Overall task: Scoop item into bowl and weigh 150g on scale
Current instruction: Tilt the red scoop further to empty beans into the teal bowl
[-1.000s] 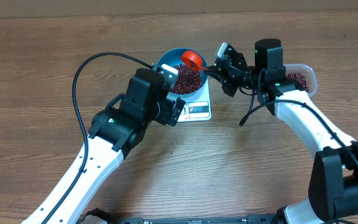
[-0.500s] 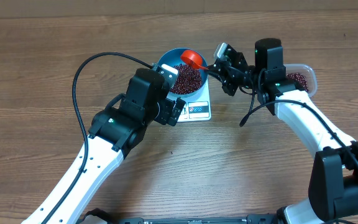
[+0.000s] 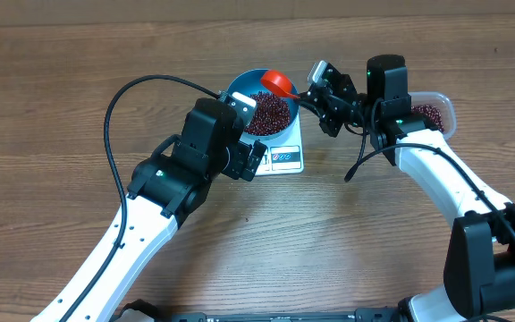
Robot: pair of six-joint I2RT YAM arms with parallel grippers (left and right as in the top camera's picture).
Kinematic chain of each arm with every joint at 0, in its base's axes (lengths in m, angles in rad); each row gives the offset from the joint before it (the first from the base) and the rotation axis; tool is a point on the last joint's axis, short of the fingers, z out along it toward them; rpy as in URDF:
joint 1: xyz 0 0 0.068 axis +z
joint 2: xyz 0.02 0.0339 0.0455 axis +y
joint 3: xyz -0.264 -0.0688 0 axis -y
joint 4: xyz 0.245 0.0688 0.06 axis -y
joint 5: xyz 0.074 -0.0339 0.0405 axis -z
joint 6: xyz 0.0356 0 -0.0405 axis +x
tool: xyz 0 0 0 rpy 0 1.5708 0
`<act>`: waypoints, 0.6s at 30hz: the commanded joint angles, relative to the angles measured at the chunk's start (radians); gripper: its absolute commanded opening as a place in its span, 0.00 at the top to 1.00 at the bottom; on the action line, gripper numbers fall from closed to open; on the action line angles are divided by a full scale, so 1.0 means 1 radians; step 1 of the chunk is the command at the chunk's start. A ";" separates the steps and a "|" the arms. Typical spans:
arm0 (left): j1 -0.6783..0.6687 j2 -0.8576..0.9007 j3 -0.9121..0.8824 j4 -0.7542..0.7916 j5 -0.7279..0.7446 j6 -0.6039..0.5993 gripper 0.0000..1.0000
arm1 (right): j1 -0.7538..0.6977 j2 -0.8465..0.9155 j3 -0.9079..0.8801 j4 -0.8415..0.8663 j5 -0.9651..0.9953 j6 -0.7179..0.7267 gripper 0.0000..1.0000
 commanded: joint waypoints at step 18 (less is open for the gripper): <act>0.002 -0.019 0.002 0.003 0.009 0.008 0.00 | 0.001 -0.007 0.026 0.012 0.019 -0.035 0.96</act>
